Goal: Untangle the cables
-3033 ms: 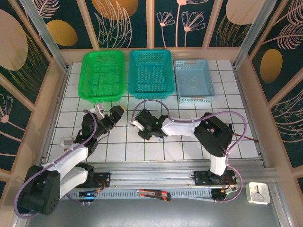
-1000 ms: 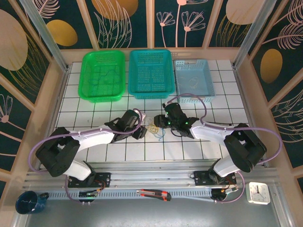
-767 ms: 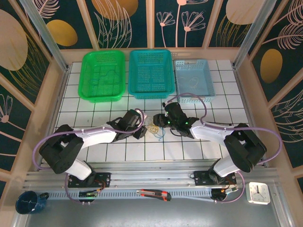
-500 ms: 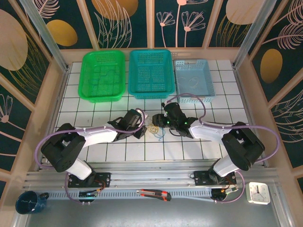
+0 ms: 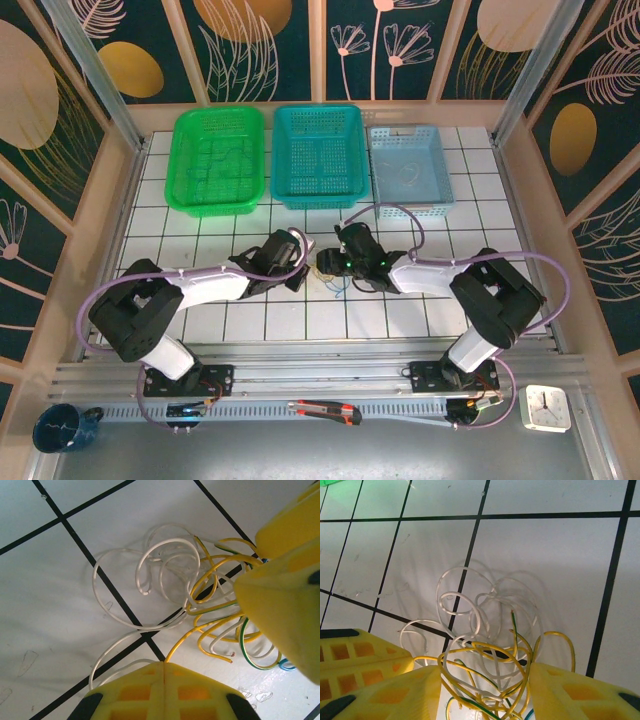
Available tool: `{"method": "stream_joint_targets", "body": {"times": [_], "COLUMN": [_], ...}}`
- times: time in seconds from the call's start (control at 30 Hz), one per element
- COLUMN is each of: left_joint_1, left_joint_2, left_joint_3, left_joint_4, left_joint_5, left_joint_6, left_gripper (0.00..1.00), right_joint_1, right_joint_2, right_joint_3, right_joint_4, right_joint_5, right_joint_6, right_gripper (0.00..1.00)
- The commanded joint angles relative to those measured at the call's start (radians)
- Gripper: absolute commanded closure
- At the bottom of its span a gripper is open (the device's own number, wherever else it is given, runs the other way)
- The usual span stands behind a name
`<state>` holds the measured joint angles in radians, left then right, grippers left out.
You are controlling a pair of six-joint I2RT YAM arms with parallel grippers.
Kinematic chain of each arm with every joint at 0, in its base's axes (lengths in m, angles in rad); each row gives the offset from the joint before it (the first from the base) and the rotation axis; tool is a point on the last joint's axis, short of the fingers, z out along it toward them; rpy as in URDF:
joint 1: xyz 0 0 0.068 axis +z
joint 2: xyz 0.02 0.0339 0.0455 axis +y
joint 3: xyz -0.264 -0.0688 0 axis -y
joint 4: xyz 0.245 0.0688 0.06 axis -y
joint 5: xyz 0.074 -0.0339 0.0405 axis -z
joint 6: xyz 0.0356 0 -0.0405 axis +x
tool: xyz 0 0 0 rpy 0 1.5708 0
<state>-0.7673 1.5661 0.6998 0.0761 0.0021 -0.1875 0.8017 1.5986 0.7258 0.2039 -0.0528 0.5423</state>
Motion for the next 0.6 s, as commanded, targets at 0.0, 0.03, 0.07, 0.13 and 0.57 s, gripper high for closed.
{"method": "stream_joint_targets", "body": {"times": [0.0,0.03,0.07,0.13,0.57], "left_joint_1": [-0.007,-0.006,-0.007,-0.007,-0.007], "left_joint_2": [-0.033,-0.045,-0.059,-0.090,-0.311], "left_joint_3": [0.009,0.008,0.005,0.001,0.022], "left_joint_4": [0.024,0.024,0.025,0.031,0.066], "left_joint_5": [0.024,0.028,0.036,0.045,0.060], "left_joint_6": [-0.012,-0.018,-0.023,-0.037,-0.154], "left_gripper": [1.00,1.00,1.00,1.00,1.00], "right_joint_1": [0.013,0.014,0.014,0.014,0.013], "right_joint_2": [0.015,0.018,0.021,0.027,0.058], "right_joint_3": [0.029,0.029,0.027,0.023,-0.031], "right_joint_4": [0.040,0.040,0.042,0.042,0.063], "right_joint_5": [0.020,0.023,0.029,0.044,0.109], "right_joint_6": [0.024,0.025,0.027,0.028,0.053], "right_gripper": [0.50,0.50,0.50,0.50,0.50]}}
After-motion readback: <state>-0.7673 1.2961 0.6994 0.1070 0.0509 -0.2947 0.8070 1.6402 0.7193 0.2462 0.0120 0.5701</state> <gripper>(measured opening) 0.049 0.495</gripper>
